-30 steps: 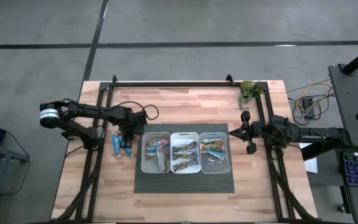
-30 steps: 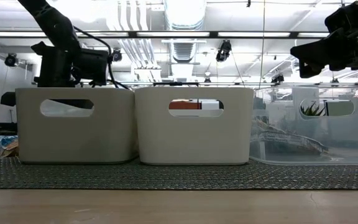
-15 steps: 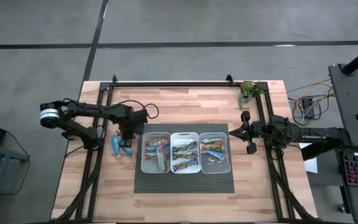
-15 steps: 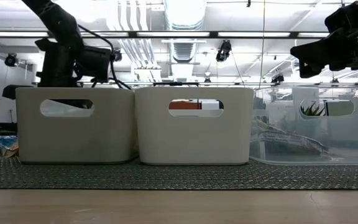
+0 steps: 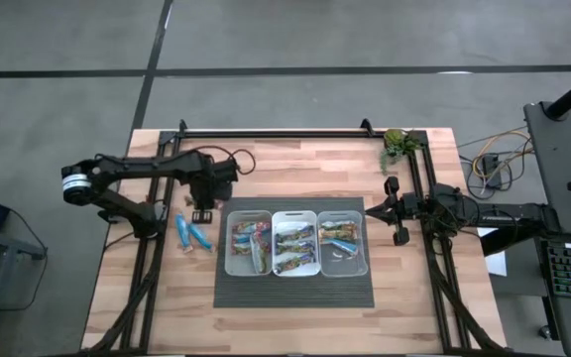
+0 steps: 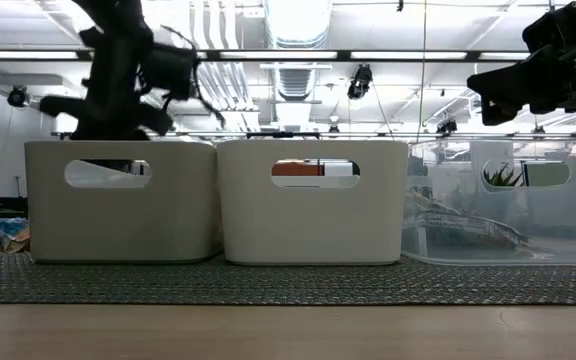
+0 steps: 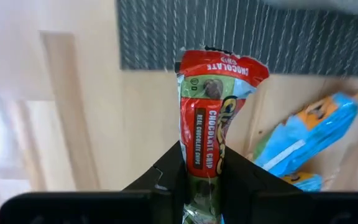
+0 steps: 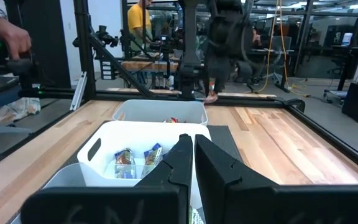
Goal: Pick and place Granola Bars by type
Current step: Put the red granola bar into the gray bin
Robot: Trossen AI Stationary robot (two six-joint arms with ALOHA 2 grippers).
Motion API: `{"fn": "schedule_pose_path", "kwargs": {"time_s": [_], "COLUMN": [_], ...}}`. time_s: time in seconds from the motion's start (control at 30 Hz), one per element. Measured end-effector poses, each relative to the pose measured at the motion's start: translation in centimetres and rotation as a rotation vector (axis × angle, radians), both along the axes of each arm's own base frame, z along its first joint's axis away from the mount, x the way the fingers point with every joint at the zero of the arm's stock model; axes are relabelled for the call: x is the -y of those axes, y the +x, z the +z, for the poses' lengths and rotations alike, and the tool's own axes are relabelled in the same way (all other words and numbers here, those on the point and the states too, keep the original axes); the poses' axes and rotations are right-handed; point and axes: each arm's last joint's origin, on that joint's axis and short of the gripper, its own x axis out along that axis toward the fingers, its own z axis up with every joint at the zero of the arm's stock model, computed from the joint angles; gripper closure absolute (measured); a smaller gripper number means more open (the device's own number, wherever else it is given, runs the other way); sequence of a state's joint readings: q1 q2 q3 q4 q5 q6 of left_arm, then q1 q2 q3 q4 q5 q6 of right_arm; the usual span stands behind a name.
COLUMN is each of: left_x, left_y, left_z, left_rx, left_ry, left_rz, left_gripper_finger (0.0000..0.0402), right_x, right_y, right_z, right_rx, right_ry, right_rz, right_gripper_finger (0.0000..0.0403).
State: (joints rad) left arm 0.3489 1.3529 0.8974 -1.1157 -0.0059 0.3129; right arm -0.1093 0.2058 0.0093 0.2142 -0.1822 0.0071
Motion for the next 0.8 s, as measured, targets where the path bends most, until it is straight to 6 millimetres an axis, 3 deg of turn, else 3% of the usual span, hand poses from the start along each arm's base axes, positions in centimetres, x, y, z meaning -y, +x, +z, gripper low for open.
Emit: {"fn": "schedule_pose_path", "kwargs": {"time_s": [0.47,0.8], "left_x": [-0.3,0.5], "left_y": [2.6,3.3], "left_z": [7.4,9.0], "left_rx": [0.231,0.325], "left_ry": [-0.041,-0.267], "left_rz": [0.149,0.212], "left_gripper_finger": [0.0346,0.0346], "right_x": [0.0,0.0], "right_y": [0.0,0.0], "right_z": [0.0,0.0], "right_rx": [0.001,0.001], "right_ry": [0.0,0.0], "right_rz": [0.0,0.0], "right_gripper_finger": [0.0394,0.0394]}}
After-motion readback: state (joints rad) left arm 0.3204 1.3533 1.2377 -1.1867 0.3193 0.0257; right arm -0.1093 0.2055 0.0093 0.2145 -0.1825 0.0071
